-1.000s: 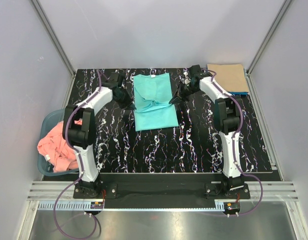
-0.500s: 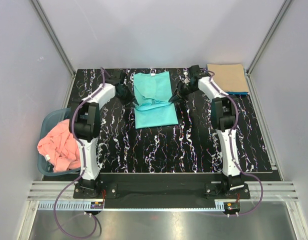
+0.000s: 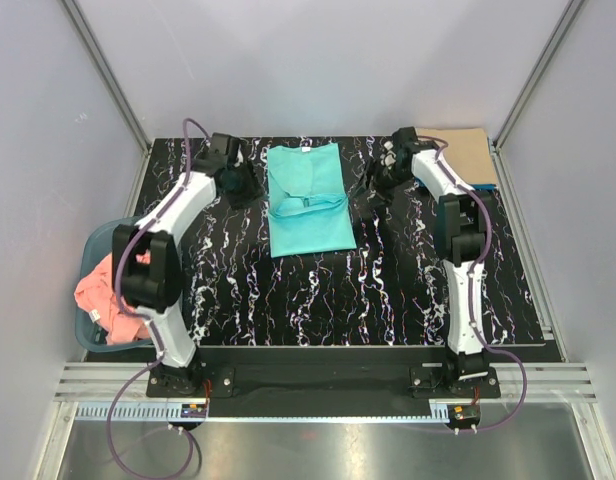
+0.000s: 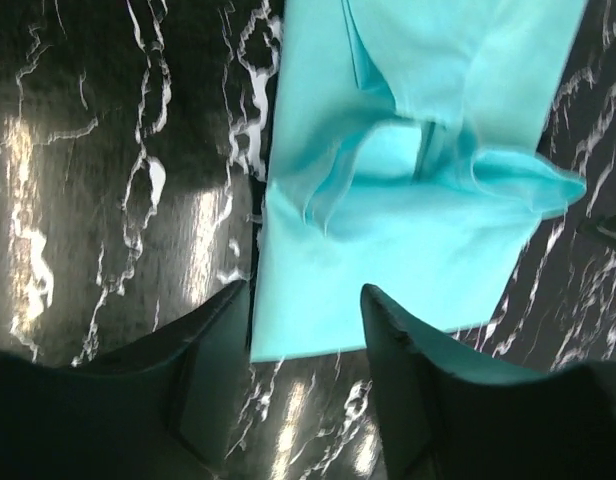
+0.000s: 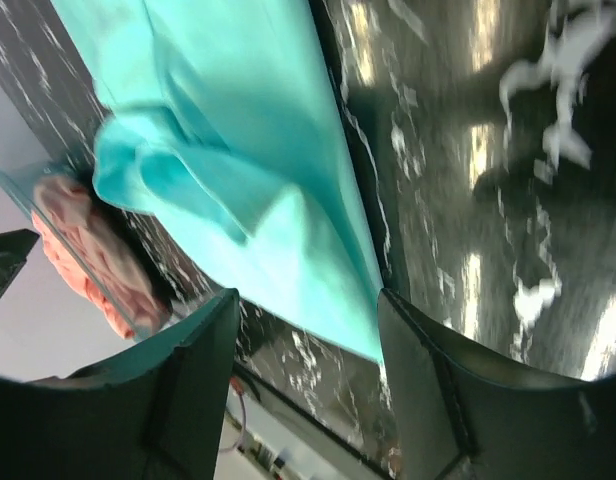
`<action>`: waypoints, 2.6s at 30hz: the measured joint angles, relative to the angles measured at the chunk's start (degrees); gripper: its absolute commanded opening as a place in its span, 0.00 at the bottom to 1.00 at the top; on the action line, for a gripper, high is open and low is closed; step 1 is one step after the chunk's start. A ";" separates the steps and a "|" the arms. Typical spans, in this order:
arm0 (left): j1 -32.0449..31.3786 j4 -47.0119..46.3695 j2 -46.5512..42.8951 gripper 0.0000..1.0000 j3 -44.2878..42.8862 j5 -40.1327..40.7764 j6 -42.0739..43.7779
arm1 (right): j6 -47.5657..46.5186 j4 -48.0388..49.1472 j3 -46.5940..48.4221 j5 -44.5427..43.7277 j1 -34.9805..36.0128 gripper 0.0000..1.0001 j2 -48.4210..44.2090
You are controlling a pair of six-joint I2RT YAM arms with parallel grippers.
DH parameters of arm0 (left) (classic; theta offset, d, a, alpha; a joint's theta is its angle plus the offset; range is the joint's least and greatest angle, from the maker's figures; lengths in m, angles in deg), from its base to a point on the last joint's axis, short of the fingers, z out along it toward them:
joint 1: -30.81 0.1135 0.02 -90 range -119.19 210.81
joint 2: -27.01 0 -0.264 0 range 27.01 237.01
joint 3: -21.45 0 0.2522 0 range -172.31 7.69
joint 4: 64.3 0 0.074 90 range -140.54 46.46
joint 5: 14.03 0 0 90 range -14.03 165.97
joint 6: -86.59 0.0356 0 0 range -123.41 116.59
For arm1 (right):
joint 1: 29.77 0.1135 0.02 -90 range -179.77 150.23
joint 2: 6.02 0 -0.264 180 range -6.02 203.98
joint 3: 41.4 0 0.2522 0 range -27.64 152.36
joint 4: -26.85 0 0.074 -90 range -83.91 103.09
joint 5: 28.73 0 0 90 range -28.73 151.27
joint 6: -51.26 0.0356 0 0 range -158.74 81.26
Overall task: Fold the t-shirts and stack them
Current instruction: Fold the tshirt
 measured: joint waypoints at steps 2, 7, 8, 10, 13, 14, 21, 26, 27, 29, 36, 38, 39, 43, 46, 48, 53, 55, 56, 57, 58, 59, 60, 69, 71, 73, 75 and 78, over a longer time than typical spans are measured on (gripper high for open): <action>-0.76 -1.29 -4.35 0.43 4.61 -0.83 1.22 | -0.50 0.33 -6.08 -0.13 0.04 0.62 -3.58; -4.55 -8.92 -10.51 0.37 17.94 -7.93 3.02 | -0.92 4.76 -20.50 2.34 0.50 0.30 -11.89; -5.35 -9.99 -10.32 0.35 19.63 -9.03 3.06 | -0.83 5.77 -22.23 3.19 0.68 0.26 -12.68; -6.67 -10.95 -9.20 0.33 21.40 -10.10 2.99 | -0.24 7.89 -24.44 4.87 1.33 0.16 -13.14; -7.56 -11.80 -6.27 0.31 21.57 -10.16 2.99 | 0.31 9.70 -25.70 6.08 2.91 0.10 -12.83; -7.54 -11.93 -5.27 0.31 21.46 -9.90 3.04 | 0.37 10.21 -25.64 6.21 3.45 0.09 -12.63; -7.32 -12.26 -0.76 0.31 21.20 -7.98 2.64 | 0.42 12.11 -23.89 6.84 5.07 0.07 -9.31; -7.65 -11.06 0.55 0.30 21.44 -6.78 2.47 | 0.37 14.01 -27.80 5.84 4.98 0.06 -8.68; -7.82 -11.08 0.52 0.30 21.64 -6.62 2.43 | 0.37 14.88 -29.49 5.70 4.98 0.05 -8.68; -8.41 -11.19 0.46 0.29 21.97 -6.51 2.05 | 0.94 15.65 -32.74 7.26 4.92 0.05 -8.79; -14.71 -12.37 -5.27 0.27 29.53 -5.70 0.31 | 1.38 20.70 -48.26 7.82 5.40 0.05 -17.59; -16.90 -12.72 -8.11 0.27 33.09 -5.73 -0.48 | 1.51 21.94 -53.96 7.54 5.68 0.05 -21.31; -18.05 -12.76 -10.03 0.27 35.36 -5.73 -1.03 | 1.44 22.12 -56.72 6.99 5.88 0.05 -23.28; -21.62 -11.37 -18.82 0.29 44.54 -5.73 -2.78 | 0.52 21.64 -66.27 4.59 6.56 0.08 -31.30; -22.29 -8.11 -24.41 0.35 48.78 -5.55 -3.19 | -0.31 19.98 -71.41 2.80 6.97 0.13 -37.44; -22.29 -5.84 -27.61 0.41 49.83 -5.33 -3.13 | -0.48 18.49 -72.83 2.01 7.48 0.23 -41.11; -22.27 -6.45 -32.76 0.46 49.24 -6.43 -2.71 | 0.17 17.77 -71.45 1.33 9.03 0.25 -46.84; -22.27 -8.04 -32.17 0.45 48.46 -7.21 -2.73 | 0.96 18.05 -69.81 1.33 9.88 0.24 -46.53; -22.27 -8.76 -31.43 0.43 48.11 -7.48 -2.82 | 1.49 18.47 -68.83 1.38 10.47 0.23 -45.99; -22.25 -9.40 -30.67 0.43 47.80 -7.69 -2.89 | 2.10 19.10 -67.76 1.46 11.19 0.22 -45.16; -22.25 -10.08 -29.46 0.42 47.36 -7.96 -2.91 | 2.75 19.74 -66.62 1.53 11.87 0.20 -43.95; -22.25 -10.80 -28.11 0.41 46.95 -8.13 -2.91 | 3.41 20.68 -65.46 1.73 12.57 0.17 -42.56; -22.25 -11.23 -26.67 0.41 46.42 -8.24 -2.86 | 4.04 21.57 -64.35 1.79 13.16 0.16 -41.03; -17.49 -13.49 -15.45 0.39 40.06 -8.90 0.37 | 7.54 25.64 -56.76 0.39 14.95 0.10 -28.61; -15.13 -13.27 -13.35 0.39 37.83 -8.85 1.77 | 7.54 25.59 -54.84 -0.83 14.95 0.10 -26.49; -13.22 -12.70 -11.19 0.39 34.82 -8.76 3.34 | 7.45 25.18 -52.81 -2.12 14.93 0.10 -24.70; -11.74 -11.98 -9.40 0.39 31.63 -8.52 5.05 | 7.30 24.65 -50.12 -3.30 14.86 0.10 -22.75; -10.93 -10.80 -7.10 0.40 27.23 -8.24 7.26 | 7.04 23.45 -46.34 -4.48 14.71 0.11 -20.68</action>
